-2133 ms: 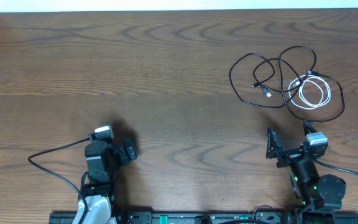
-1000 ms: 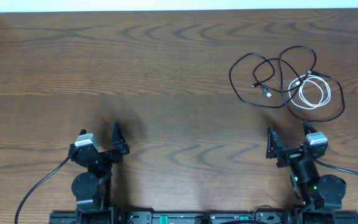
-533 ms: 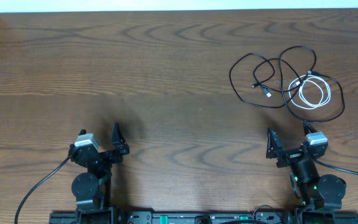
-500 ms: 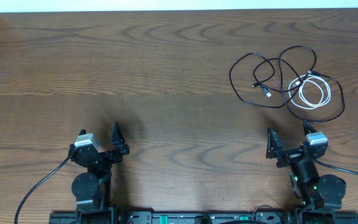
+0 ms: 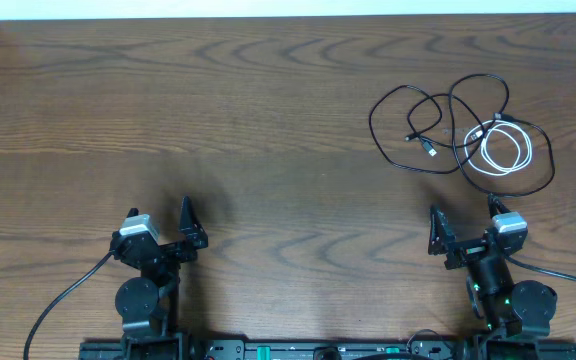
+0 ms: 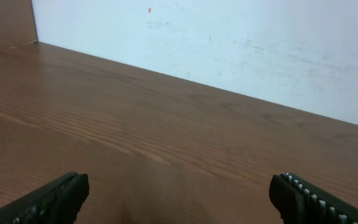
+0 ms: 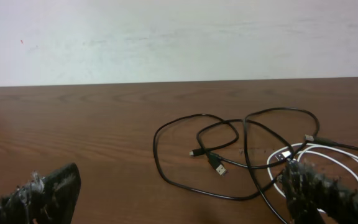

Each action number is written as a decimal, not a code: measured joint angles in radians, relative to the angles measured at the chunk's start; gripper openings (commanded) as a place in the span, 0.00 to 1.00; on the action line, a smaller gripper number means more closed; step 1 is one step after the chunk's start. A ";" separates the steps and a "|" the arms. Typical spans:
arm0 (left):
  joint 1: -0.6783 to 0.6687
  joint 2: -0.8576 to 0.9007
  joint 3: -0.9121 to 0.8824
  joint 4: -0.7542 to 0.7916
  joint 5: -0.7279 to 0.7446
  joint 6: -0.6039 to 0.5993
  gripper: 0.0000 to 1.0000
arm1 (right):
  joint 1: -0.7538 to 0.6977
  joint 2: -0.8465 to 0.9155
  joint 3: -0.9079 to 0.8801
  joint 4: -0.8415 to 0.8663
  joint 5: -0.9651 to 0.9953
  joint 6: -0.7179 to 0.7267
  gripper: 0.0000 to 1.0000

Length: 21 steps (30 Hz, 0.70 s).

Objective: Untangle cables

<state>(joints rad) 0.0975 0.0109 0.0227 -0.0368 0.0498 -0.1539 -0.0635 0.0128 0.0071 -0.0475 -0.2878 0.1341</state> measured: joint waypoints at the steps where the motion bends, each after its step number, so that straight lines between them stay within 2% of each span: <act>1: 0.000 0.000 0.000 0.000 0.000 0.000 0.98 | 0.000 0.000 0.000 0.000 0.000 0.000 0.99; 21: 0.000 0.000 0.000 0.000 0.000 -0.003 0.98 | 0.000 0.000 0.000 0.000 0.000 0.000 0.99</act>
